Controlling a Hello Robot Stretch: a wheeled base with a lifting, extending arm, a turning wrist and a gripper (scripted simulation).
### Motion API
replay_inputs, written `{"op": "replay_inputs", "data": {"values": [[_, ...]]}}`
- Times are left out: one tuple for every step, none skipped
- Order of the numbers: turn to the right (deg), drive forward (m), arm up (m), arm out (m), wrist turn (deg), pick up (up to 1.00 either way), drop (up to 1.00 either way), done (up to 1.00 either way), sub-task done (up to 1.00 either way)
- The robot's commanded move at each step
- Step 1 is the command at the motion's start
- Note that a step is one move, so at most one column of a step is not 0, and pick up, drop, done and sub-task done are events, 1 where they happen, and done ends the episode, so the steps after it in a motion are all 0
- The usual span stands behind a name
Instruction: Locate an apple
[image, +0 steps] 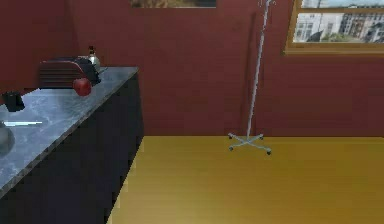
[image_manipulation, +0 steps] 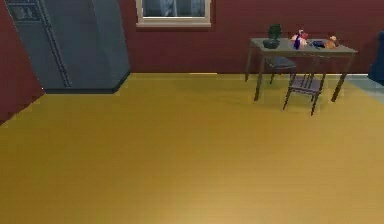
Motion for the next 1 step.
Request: {"op": "replay_inputs", "data": {"values": [[0.0, 0.55, 0.00, 0.00, 0.0, 0.00, 0.00, 0.00, 0.00]]}}
